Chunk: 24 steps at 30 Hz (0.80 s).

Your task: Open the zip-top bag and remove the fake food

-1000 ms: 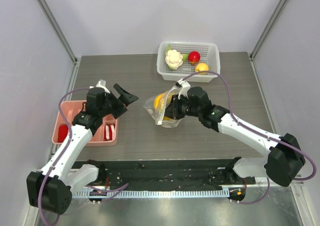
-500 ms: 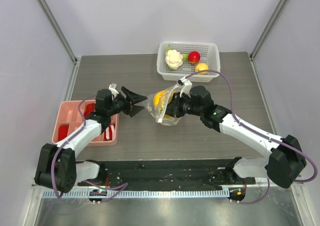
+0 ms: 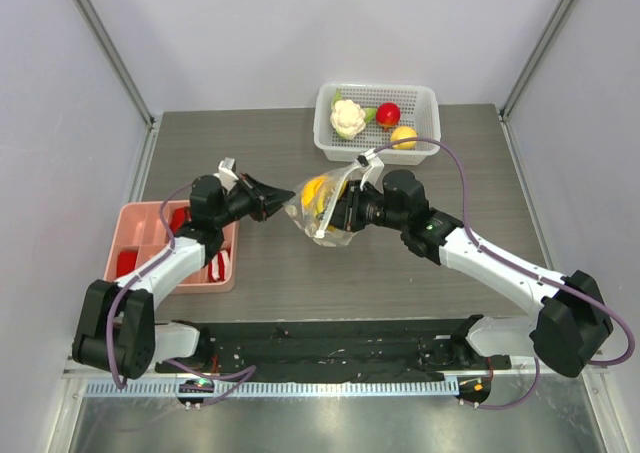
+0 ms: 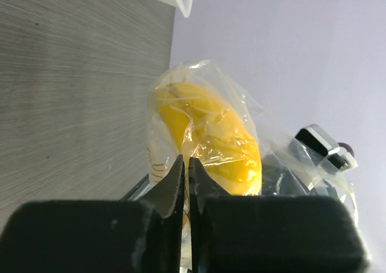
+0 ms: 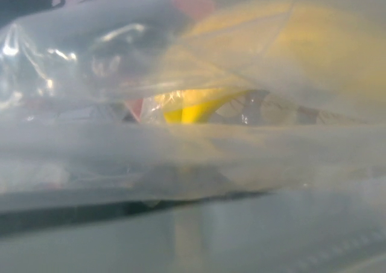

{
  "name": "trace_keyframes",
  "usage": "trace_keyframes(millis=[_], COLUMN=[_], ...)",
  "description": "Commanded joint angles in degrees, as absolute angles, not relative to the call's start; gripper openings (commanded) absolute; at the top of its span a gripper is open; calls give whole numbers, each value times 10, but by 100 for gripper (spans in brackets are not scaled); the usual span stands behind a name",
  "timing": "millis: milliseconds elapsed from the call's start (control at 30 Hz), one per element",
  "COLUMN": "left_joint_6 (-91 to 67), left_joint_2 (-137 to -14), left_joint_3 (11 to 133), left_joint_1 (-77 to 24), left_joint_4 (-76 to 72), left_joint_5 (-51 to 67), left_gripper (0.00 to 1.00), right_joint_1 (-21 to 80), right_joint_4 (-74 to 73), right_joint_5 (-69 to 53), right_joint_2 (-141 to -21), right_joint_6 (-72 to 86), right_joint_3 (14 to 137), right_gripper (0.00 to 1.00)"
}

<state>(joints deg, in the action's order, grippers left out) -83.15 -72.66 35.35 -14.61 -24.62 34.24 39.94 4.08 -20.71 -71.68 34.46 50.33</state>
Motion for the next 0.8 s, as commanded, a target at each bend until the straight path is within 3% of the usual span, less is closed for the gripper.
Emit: trace_keyframes(millis=[0, 400, 767], left_joint_6=[-772, -536, -586], left_joint_2=[-731, -704, -772], left_joint_3=[388, 503, 528], left_joint_1=[-142, -110, -105], left_joint_4=[-193, 83, 44], left_joint_5=[333, 112, 121], left_gripper=[0, 1, 0], right_joint_1=[397, 397, 397], right_joint_4=[84, 13, -48], right_joint_5=[-214, -206, -339], right_joint_2=[-701, -610, -578], right_joint_6=[352, 364, 370], right_joint_3=[506, 504, 449], right_gripper=[1, 1, 1])
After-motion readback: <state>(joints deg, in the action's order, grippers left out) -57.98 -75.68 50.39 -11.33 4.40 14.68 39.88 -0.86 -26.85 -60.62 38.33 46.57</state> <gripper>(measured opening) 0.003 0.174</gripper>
